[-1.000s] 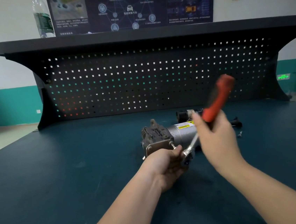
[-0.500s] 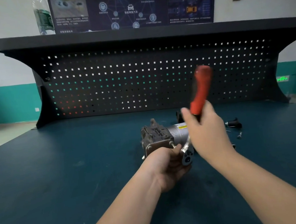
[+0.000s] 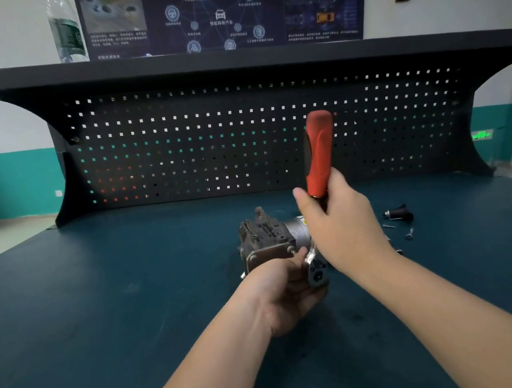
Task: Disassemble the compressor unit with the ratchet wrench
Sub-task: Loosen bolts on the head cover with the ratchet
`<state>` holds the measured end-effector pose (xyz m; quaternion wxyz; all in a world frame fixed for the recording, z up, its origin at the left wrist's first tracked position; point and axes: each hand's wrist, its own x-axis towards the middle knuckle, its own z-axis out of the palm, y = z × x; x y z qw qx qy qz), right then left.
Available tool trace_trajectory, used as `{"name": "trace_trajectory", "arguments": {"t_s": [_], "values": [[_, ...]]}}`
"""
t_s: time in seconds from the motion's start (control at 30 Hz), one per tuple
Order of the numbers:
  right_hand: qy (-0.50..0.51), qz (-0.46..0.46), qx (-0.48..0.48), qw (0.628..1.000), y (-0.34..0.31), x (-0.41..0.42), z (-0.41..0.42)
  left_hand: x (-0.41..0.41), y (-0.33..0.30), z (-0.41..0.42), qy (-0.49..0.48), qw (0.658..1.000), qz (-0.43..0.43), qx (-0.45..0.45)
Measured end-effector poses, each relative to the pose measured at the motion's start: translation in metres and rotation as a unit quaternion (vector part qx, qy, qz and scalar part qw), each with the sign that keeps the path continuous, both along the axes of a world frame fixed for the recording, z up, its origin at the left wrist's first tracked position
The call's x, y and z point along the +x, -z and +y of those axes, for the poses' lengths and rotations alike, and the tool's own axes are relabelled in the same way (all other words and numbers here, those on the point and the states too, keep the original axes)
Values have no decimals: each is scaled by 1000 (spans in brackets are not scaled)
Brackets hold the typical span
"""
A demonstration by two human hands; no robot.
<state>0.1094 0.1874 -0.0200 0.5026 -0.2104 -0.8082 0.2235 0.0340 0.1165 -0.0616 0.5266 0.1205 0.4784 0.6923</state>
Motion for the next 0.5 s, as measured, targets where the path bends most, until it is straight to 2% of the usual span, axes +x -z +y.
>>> {"name": "trace_trajectory", "arguments": {"t_s": [0.1, 0.17, 0.23, 0.27, 0.3, 0.33, 0.37, 0.43, 0.5], "values": [[0, 84, -57, 995, 14, 5, 4, 0, 1, 1, -6, 1000, -1, 1], [30, 159, -191, 968, 25, 7, 16, 0, 1, 2, -6, 1000, -4, 1], [36, 195, -399, 895, 37, 5, 30, 0, 1, 3, -6, 1000, -11, 0], [35, 196, -476, 857, 41, 4, 35, -1, 1, 4, -5, 1000, -10, 0], [41, 187, -509, 839, 42, 3, 37, -1, 1, 4, -4, 1000, -8, -2], [59, 173, -493, 851, 41, 2, 36, -1, 2, 4, -3, 1000, -2, -5], [75, 163, -438, 881, 37, 2, 34, -1, 2, 4, -1, 1000, 4, -8], [62, 156, -273, 947, 21, 2, 23, -2, 1, 3, 5, 1000, 20, -15], [21, 99, -101, 990, 6, 3, 8, -2, 1, 1, 19, 999, 30, -18]]}}
